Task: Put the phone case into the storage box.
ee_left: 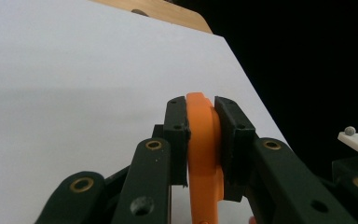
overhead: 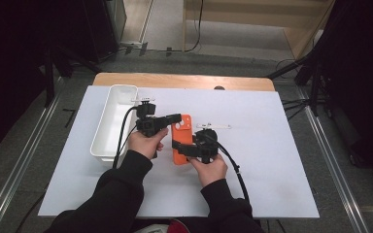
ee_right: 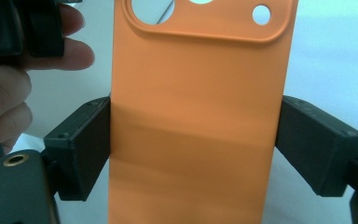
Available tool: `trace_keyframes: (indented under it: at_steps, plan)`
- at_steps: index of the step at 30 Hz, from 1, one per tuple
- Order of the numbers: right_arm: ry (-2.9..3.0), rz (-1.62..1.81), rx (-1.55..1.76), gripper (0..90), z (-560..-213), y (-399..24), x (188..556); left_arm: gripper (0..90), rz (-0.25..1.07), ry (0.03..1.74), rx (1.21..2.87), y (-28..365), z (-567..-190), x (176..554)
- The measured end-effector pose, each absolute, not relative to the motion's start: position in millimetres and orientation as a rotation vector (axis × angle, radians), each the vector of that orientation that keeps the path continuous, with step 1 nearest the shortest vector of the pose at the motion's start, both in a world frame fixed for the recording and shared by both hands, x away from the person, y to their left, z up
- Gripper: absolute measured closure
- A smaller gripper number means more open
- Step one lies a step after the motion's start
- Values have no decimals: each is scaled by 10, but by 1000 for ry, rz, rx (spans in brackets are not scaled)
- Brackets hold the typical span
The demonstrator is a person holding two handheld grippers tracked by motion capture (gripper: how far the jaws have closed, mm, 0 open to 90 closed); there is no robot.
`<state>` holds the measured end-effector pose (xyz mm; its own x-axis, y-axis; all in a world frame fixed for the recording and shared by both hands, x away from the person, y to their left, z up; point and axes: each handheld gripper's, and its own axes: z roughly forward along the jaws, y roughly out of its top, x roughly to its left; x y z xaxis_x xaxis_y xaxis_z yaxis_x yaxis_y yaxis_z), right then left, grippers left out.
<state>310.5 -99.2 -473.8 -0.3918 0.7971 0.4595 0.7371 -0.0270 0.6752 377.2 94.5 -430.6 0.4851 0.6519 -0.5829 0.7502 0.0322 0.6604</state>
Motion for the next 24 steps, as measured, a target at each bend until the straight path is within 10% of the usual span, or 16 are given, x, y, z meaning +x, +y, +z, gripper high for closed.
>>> trace_keyframes:
  at_steps: [24]
  plan:
    - [2152,1422,1598,120,-4728,-973,3132,762,-65,1173,1680,922,-4191,3714]
